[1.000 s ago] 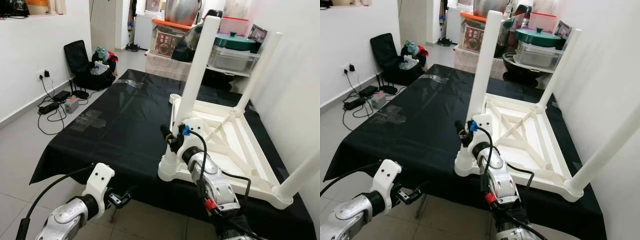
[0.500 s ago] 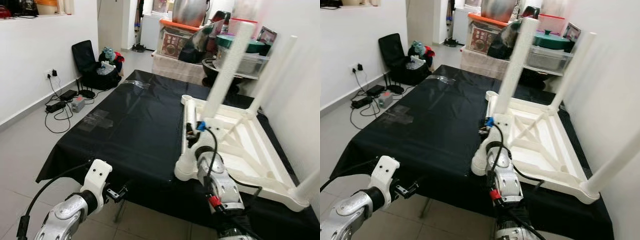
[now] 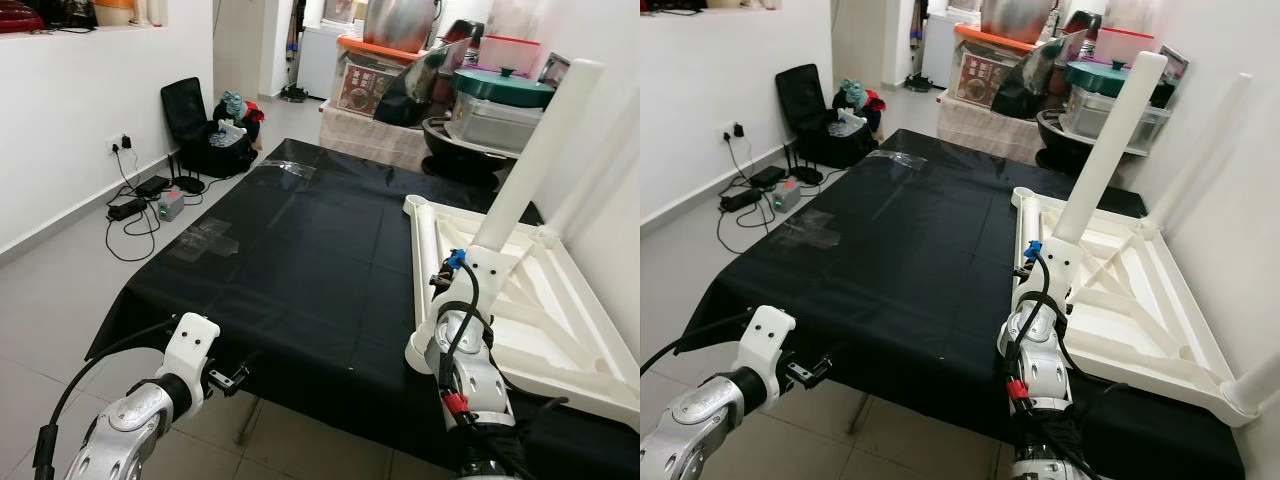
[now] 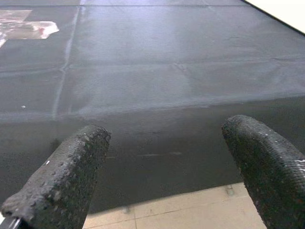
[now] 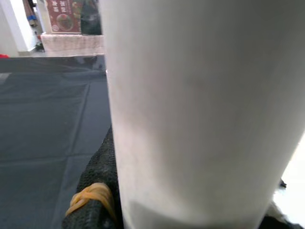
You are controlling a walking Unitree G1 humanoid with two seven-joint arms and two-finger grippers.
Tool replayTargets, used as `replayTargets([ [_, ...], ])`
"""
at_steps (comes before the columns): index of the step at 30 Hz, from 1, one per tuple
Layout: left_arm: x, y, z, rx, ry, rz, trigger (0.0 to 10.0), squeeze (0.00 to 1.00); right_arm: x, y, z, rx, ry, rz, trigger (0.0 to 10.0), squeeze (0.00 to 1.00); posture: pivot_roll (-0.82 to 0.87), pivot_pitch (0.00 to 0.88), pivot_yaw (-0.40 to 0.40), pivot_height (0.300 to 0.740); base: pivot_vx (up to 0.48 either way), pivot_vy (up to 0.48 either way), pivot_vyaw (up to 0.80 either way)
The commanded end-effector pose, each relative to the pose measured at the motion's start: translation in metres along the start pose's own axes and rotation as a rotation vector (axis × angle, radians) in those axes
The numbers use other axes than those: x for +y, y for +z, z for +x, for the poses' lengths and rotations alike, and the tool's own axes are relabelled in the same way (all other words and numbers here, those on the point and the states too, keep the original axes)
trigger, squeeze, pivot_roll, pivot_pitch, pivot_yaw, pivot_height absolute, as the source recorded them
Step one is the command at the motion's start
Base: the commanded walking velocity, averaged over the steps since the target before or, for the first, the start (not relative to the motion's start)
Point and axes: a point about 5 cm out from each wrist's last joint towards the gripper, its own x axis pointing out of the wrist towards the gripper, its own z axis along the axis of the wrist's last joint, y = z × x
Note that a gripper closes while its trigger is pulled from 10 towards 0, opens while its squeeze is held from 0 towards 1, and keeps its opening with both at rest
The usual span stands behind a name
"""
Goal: Building children table
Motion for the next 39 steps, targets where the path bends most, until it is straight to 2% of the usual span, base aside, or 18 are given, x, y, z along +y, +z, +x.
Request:
replayTargets([
  [1,-0.001,-0.002,0.002,0.001,0.002,-0.002,10.0,0.0,-0.041,-0.042,0.005,0.167,-0.186,-0.114,10.0,0.0,0.12,0.0,-0.137,0.74,0.0,0.0,0.0],
  [7,0.001,-0.001,0.003,0.0,0.01,-0.001,10.0,0.0,-0.046,-0.047,0.005,0.211,-0.258,-0.108,10.0,0.0,0.12,0.0,-0.136,0.74,0.0,0.0,0.0],
  [9,0.001,-0.001,0.003,0.0,0.017,0.0,10.0,0.0,-0.045,-0.044,0.005,0.198,-0.281,-0.07,10.0,0.0,0.12,0.0,-0.134,0.74,0.0,0.0,0.0],
  [14,0.002,-0.001,0.004,-0.001,0.024,0.0,10.0,0.0,-0.045,-0.042,0.004,0.178,-0.307,-0.049,10.0,0.0,0.12,0.0,-0.135,0.74,0.0,0.0,0.0],
  [17,0.004,-0.001,0.004,-0.002,0.036,0.001,10.0,0.0,-0.048,-0.038,0.003,0.153,-0.362,-0.041,10.0,0.0,0.12,0.0,-0.137,0.74,0.0,0.0,0.0],
  [25,0.003,-0.001,0.005,-0.005,0.037,-0.001,10.0,0.0,-0.044,-0.035,0.004,0.126,-0.32,-0.011,10.0,0.0,0.12,0.0,-0.136,0.74,0.0,0.0,0.0],
  [26,0.003,-0.001,0.006,-0.006,0.037,0.0,10.0,0.0,-0.035,-0.03,0.004,0.089,-0.216,0.023,10.0,0.0,0.12,0.0,-0.134,0.74,0.0,0.0,0.0],
  [28,0.003,-0.001,0.006,-0.006,0.037,0.0,10.0,0.0,-0.035,-0.03,0.004,0.089,-0.216,0.023,10.0,0.0,0.12,0.0,-0.134,0.74,0.0,0.0,0.0],
  [30,0.003,-0.001,0.006,-0.006,0.037,0.001,10.0,0.0,-0.029,-0.025,0.003,0.056,-0.123,0.046,10.0,0.0,0.12,0.0,-0.134,0.74,0.0,0.0,0.0],
  [31,0.003,-0.001,0.006,-0.006,0.037,0.001,10.0,0.0,-0.029,-0.025,0.003,0.056,-0.123,0.046,10.0,0.0,0.12,0.0,-0.134,0.74,0.0,0.0,0.0],
  [33,0.003,-0.001,0.007,-0.006,0.037,0.001,10.0,0.0,-0.015,-0.017,0.001,0.012,0.059,0.098,10.0,0.0,0.12,0.0,-0.134,0.74,0.0,0.0,0.0],
  [34,0.003,-0.001,0.007,-0.006,0.037,0.001,10.0,0.0,-0.015,-0.017,0.001,0.012,0.059,0.098,10.0,0.0,0.12,0.0,-0.134,0.74,0.0,0.0,0.0],
  [35,0.004,0.0,0.007,-0.009,0.037,-0.001,10.0,0.0,-0.001,-0.002,0.001,-0.058,0.244,0.111,10.0,0.0,0.11,0.0,-0.132,0.74,0.0,0.0,0.0],
  [36,0.004,0.0,0.007,-0.009,0.037,-0.001,10.0,0.0,-0.001,-0.002,0.001,-0.058,0.244,0.111,10.0,0.0,0.11,0.0,-0.132,0.74,0.0,0.0,0.0],
  [38,0.004,0.001,0.008,-0.016,0.041,-0.005,10.0,0.0,0.004,0.017,0.003,-0.144,0.346,0.115,10.0,0.0,0.11,0.0,-0.132,0.74,0.0,0.0,0.0],
  [39,0.004,0.001,0.008,-0.016,0.041,-0.005,10.0,0.0,0.004,0.017,0.003,-0.144,0.346,0.115,10.0,0.0,0.11,0.0,-0.132,0.74,0.0,0.0,0.0],
])
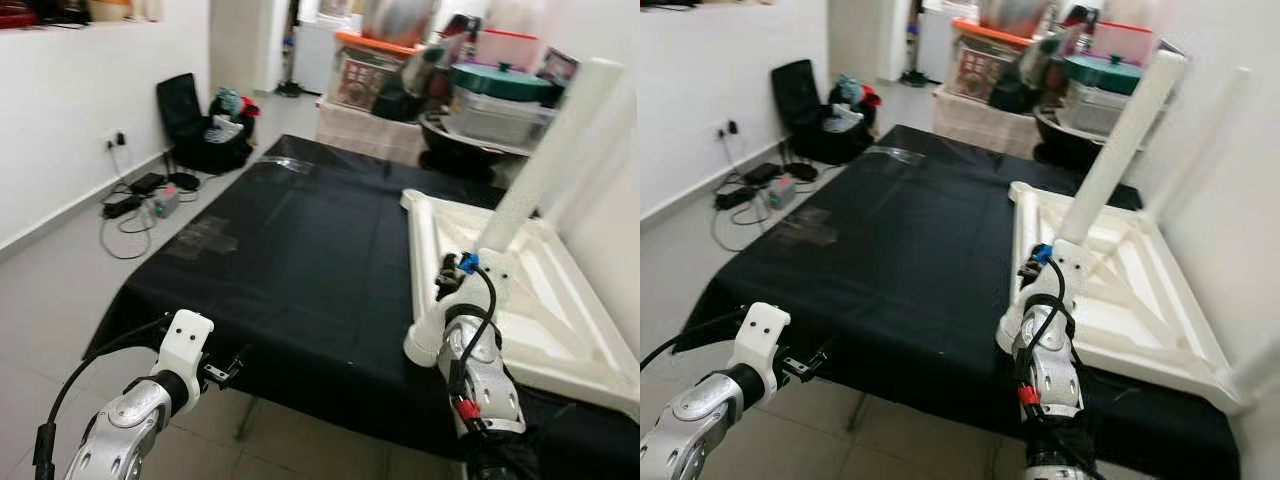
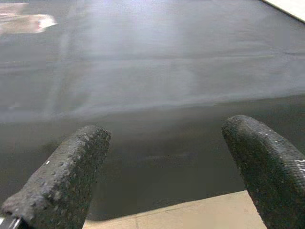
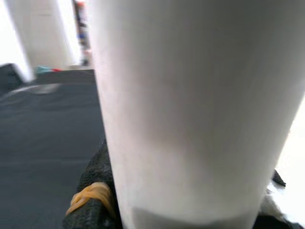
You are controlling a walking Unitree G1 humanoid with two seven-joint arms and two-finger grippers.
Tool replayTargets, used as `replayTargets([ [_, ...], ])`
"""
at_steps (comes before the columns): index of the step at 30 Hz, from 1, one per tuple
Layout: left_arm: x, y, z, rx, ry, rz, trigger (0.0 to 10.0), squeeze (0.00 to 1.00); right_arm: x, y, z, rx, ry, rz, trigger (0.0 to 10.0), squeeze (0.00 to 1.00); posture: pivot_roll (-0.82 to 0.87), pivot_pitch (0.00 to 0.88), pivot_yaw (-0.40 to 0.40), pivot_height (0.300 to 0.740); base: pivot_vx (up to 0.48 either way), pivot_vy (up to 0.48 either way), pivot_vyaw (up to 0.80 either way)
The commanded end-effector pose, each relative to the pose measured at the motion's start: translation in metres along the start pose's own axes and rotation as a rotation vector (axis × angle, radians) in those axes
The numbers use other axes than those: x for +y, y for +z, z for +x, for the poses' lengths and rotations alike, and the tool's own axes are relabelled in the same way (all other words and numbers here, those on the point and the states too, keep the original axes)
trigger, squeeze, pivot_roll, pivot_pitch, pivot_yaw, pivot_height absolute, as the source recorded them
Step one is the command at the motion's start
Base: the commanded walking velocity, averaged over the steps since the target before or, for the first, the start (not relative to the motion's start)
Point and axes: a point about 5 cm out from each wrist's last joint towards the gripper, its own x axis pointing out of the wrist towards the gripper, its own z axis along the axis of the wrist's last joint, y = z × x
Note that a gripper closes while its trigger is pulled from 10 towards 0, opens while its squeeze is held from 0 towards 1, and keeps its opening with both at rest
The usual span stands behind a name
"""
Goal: Building children table
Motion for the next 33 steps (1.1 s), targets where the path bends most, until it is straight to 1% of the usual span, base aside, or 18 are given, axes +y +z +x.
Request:
replayTargets([
  [1,-0.002,0.002,0.003,-0.013,-0.004,0.002,10.0,0.0,0.002,0.014,0.006,-0.063,0.071,0.006,10.0,0.0,0.11,0.0,-0.128,0.74,0.0,0.0,0.0],
  [2,-0.001,0.003,0.003,-0.019,-0.003,-0.001,10.0,0.0,0.003,0.032,0.012,-0.121,0.113,0.021,10.0,0.0,0.11,0.0,-0.127,0.74,0.0,0.0,0.0],
  [4,-0.001,0.004,0.004,-0.026,-0.003,-0.003,10.0,0.0,0.004,0.059,0.019,-0.203,0.165,0.055,10.0,0.0,0.11,0.0,-0.125,0.74,0.0,0.0,0.0],
  [5,-0.001,0.004,0.004,-0.026,-0.003,-0.003,10.0,0.0,0.004,0.059,0.019,-0.203,0.165,0.055,10.0,0.0,0.11,0.0,-0.125,0.74,0.0,0.0,0.0],
  [6,0.0,0.004,0.004,-0.027,-0.004,-0.003,10.0,0.0,0.006,0.079,0.022,-0.262,0.207,0.087,10.0,0.0,0.1,0.0,-0.123,0.74,0.0,0.0,0.0],
  [7,0.0,0.004,0.004,-0.027,-0.004,-0.003,10.0,0.0,0.006,0.079,0.022,-0.262,0.207,0.087,10.0,0.0,0.1,0.0,-0.123,0.74,0.0,0.0,0.0],
  [9,-0.001,0.004,0.005,-0.026,-0.007,-0.003,10.0,0.0,0.012,0.105,0.021,-0.335,0.274,0.108,10.0,0.0,0.1,0.0,-0.122,0.74,0.0,0.0,0.0],
  [15,-0.001,0.003,0.005,-0.025,-0.009,-0.003,10.0,0.0,0.013,0.11,0.02,-0.353,0.311,0.112,10.0,0.0,0.1,0.0,-0.121,0.74,0.0,0.0,0.0],
  [19,-0.001,0.004,0.005,-0.034,-0.007,-0.005,10.0,0.0,0.01,0.106,0.02,-0.34,0.321,0.094,10.0,0.0,0.1,0.0,-0.123,0.74,0.0,0.0,0.0],
  [22,0.003,0.016,0.005,-0.124,0.025,-0.023,10.0,0.0,0.004,0.102,0.018,-0.322,0.318,0.069,10.0,0.0,0.1,0.0,-0.12,0.74,0.0,0.0,0.0],
  [23,0.003,0.016,0.005,-0.124,0.025,-0.023,10.0,0.0,0.004,0.102,0.018,-0.322,0.318,0.069,10.0,0.0,0.1,0.0,-0.12,0.74,0.0,0.0,0.0],
  [24,0.006,0.027,0.005,-0.192,0.057,-0.029,10.0,0.0,0.002,0.104,0.017,-0.335,0.314,0.065,10.0,0.0,0.09,0.0,-0.117,0.74,0.0,0.0,0.0],
  [25,0.006,0.027,0.005,-0.192,0.057,-0.029,10.0,0.0,0.002,0.104,0.017,-0.335,0.314,0.065,10.0,0.0,0.09,0.0,-0.117,0.74,0.0,0.0,0.0],
  [27,0.015,0.048,0.004,-0.309,0.128,-0.033,10.0,0.0,0.0,0.11,0.016,-0.365,0.298,0.055,10.0,0.0,0.09,0.0,-0.117,0.74,0.0,0.0,0.0],
  [28,0.018,0.055,0.004,-0.345,0.153,-0.033,10.0,0.0,0.0,0.112,0.015,-0.374,0.292,0.052,10.0,0.0,0.09,0.0,-0.117,0.74,0.0,0.0,0.0],
  [29,0.018,0.055,0.004,-0.345,0.153,-0.033,10.0,0.0,0.0,0.112,0.015,-0.374,0.292,0.052,10.0,0.0,0.09,0.0,-0.117,0.74,0.0,0.0,0.0],
  [31,0.033,0.073,0.003,-0.422,0.229,-0.051,10.0,0.0,0.001,0.114,0.013,-0.389,0.279,0.054,10.0,0.0,0.09,0.0,-0.115,0.74,0.257,0.0,0.0],
  [33,0.035,0.074,0.003,-0.425,0.236,-0.054,10.0,0.0,0.003,0.113,0.012,-0.387,0.283,0.052,10.0,0.0,0.09,0.0,-0.112,0.74,0.266,0.0,0.0],
])
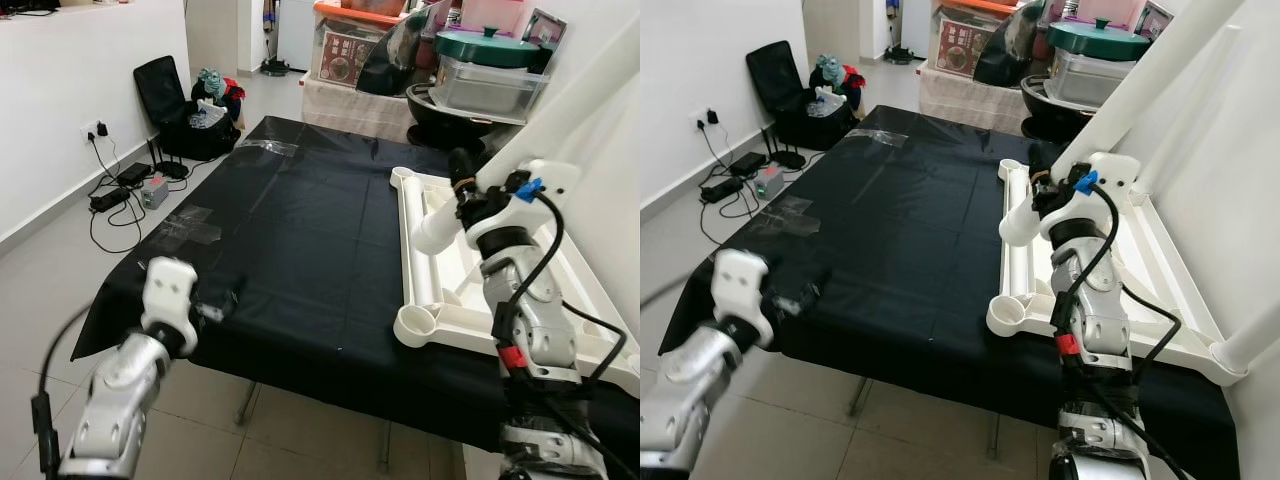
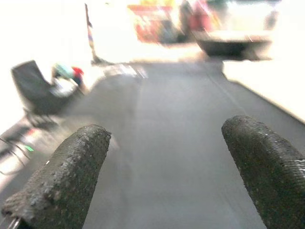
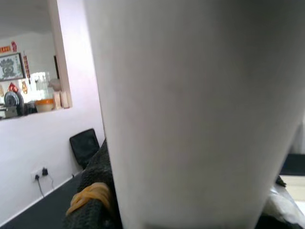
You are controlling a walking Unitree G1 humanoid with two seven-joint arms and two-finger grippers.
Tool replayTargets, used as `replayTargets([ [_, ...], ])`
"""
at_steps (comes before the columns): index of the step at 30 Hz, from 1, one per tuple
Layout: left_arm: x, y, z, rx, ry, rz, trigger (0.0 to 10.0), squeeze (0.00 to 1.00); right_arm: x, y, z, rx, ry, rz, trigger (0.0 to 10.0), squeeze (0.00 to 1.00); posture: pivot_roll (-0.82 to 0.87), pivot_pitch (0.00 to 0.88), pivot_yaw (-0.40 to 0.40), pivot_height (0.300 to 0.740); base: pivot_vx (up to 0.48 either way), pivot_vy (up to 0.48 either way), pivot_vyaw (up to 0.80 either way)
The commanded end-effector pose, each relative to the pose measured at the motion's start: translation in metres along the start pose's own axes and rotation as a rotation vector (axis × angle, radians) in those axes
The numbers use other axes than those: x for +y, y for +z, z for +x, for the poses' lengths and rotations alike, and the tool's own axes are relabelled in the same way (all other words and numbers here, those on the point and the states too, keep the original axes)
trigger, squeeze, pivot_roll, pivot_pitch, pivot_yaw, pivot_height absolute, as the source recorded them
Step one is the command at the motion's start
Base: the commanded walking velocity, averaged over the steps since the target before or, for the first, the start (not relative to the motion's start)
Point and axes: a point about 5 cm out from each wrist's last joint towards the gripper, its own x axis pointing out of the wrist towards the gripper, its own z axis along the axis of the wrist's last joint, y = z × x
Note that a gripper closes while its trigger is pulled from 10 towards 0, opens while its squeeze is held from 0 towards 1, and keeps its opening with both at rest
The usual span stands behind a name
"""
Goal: Building children table
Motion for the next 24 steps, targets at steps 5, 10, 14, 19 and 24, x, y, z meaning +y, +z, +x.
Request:
replayTargets([
  [5,-0.001,-0.005,-0.002,0.015,0.0,-0.021,10.0,0.0,0.002,0.003,-0.002,-0.009,0.01,-0.02,10.0,0.0,0.09,0.0,-0.111,0.74,0.273,0.0,0.0],
  [10,-0.006,-0.006,-0.002,0.011,-0.019,-0.033,10.0,0.0,0.003,0.002,-0.004,0.002,0.022,-0.029,10.0,0.0,0.09,0.0,-0.109,0.74,0.298,0.0,0.0],
  [14,-0.013,-0.007,-0.002,0.003,-0.042,-0.053,10.0,0.0,0.004,0.0,-0.006,0.007,0.028,-0.026,10.0,0.0,0.09,0.0,-0.109,0.74,0.346,0.0,0.0],
  [19,-0.013,-0.007,-0.001,-0.003,-0.046,-0.053,10.0,0.0,0.009,-0.002,-0.006,0.012,0.041,-0.025,10.0,0.0,0.1,0.0,-0.111,0.74,0.351,0.0,0.0],
  [24,-0.013,-0.007,-0.001,-0.006,-0.046,-0.05,10.0,0.0,0.013,-0.004,-0.006,0.019,0.053,-0.021,10.0,0.0,0.1,0.0,-0.109,0.74,0.346,0.0,0.0],
])
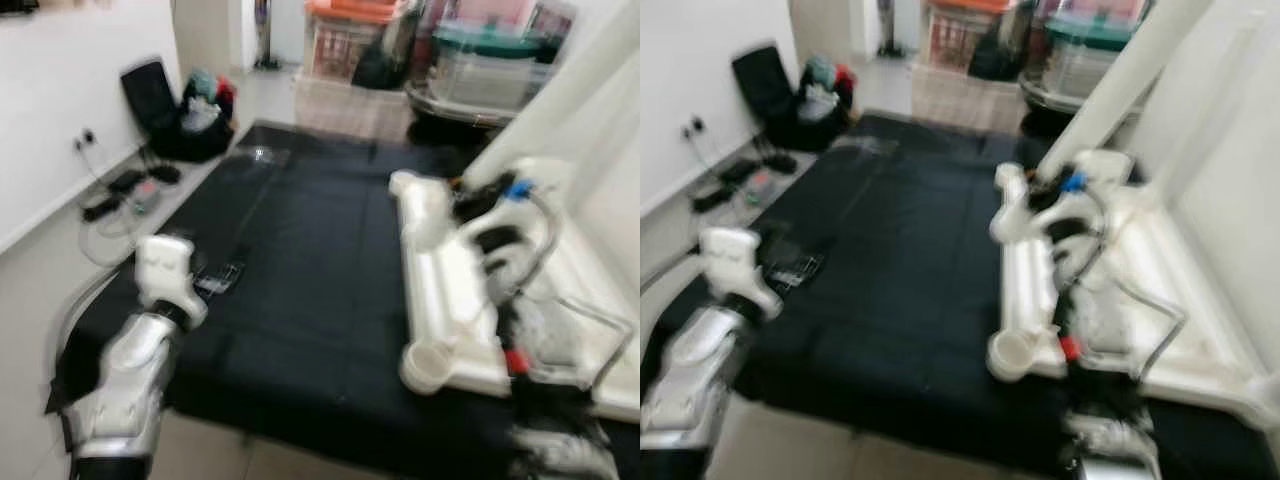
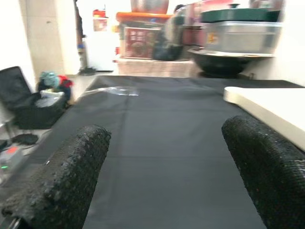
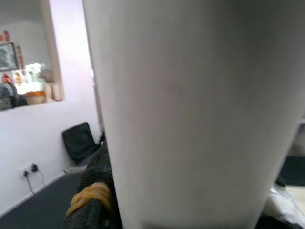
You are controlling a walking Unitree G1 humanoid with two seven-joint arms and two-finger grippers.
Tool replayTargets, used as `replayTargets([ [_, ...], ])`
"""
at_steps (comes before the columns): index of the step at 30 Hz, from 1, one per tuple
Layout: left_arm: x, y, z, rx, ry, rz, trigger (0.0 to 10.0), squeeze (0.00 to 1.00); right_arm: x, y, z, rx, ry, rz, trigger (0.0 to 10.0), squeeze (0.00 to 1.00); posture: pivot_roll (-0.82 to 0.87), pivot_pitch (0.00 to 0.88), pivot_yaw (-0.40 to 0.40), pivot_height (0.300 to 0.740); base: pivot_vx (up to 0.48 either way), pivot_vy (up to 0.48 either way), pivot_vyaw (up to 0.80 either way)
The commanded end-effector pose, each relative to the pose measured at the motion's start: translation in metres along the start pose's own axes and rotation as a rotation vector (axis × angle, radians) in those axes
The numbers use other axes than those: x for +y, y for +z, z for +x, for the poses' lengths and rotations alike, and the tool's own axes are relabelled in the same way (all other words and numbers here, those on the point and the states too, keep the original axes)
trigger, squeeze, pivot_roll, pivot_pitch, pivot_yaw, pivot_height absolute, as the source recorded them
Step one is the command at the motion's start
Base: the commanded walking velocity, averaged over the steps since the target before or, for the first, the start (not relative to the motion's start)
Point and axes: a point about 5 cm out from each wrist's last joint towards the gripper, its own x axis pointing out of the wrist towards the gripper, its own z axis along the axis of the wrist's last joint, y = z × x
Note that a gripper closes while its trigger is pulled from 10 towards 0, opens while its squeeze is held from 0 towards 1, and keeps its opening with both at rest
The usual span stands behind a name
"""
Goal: Building children table
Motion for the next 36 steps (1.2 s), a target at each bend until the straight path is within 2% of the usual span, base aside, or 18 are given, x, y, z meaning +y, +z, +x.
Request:
replayTargets([
  [1,0.009,-0.003,-0.003,0.012,0.028,0.011,10.0,0.0,0.016,0.003,0.003,-0.012,0.054,0.006,10.0,0.0,0.1,0.0,-0.109,0.74,0.33,0.0,0.0],
  [8,0.003,-0.003,-0.002,0.007,0.005,0.005,10.0,0.0,0.021,0.001,0.002,-0.003,0.085,0.011,10.0,0.0,0.1,0.0,-0.109,0.74,0.079,0.0,0.0],
  [17,-0.001,-0.006,-0.002,0.022,-0.014,0.019,10.0,0.0,0.029,-0.002,0.001,0.016,0.121,0.008,10.0,0.0,0.1,0.0,-0.112,0.74,0.0,-0.406,0.0],
  [20,-0.002,-0.007,-0.002,0.02,-0.018,0.012,10.0,0.0,0.035,-0.005,0.0,0.038,0.17,0.007,10.0,0.0,0.09,0.0,-0.11,0.74,0.0,-0.469,0.19],
  [22,-0.003,-0.007,-0.002,0.02,-0.023,0.003,10.0,0.0,0.044,-0.007,-0.002,0.06,0.26,0.003,10.0,0.0,0.09,0.0,-0.113,0.74,0.0,-0.469,0.8],
  [26,-0.004,-0.007,-0.002,0.019,-0.023,0.001,10.0,0.0,0.045,-0.007,-0.003,0.064,0.274,0.01,10.0,0.0,0.09,0.0,-0.113,0.74,0.0,-0.469,0.8],
  [30,-0.003,-0.008,-0.003,0.019,0.002,-0.027,10.0,0.0,0.054,-0.013,-0.009,0.111,0.374,-0.027,10.0,0.0,0.09,0.0,-0.119,0.74,0.0,0.0,0.6],
  [35,-0.001,-0.012,-0.006,0.034,0.021,-0.043,10.0,0.0,0.061,-0.015,-0.014,0.129,0.447,0.0,10.0,0.0,0.1,0.0,-0.119,0.74,0.0,0.0,0.32],
  [36,0.0,-0.015,-0.008,0.05,0.023,-0.042,10.0,0.0,0.065,-0.018,-0.019,0.145,0.492,-0.006,10.0,0.0,0.1,0.0,-0.119,0.74,0.0,0.0,0.8],
])
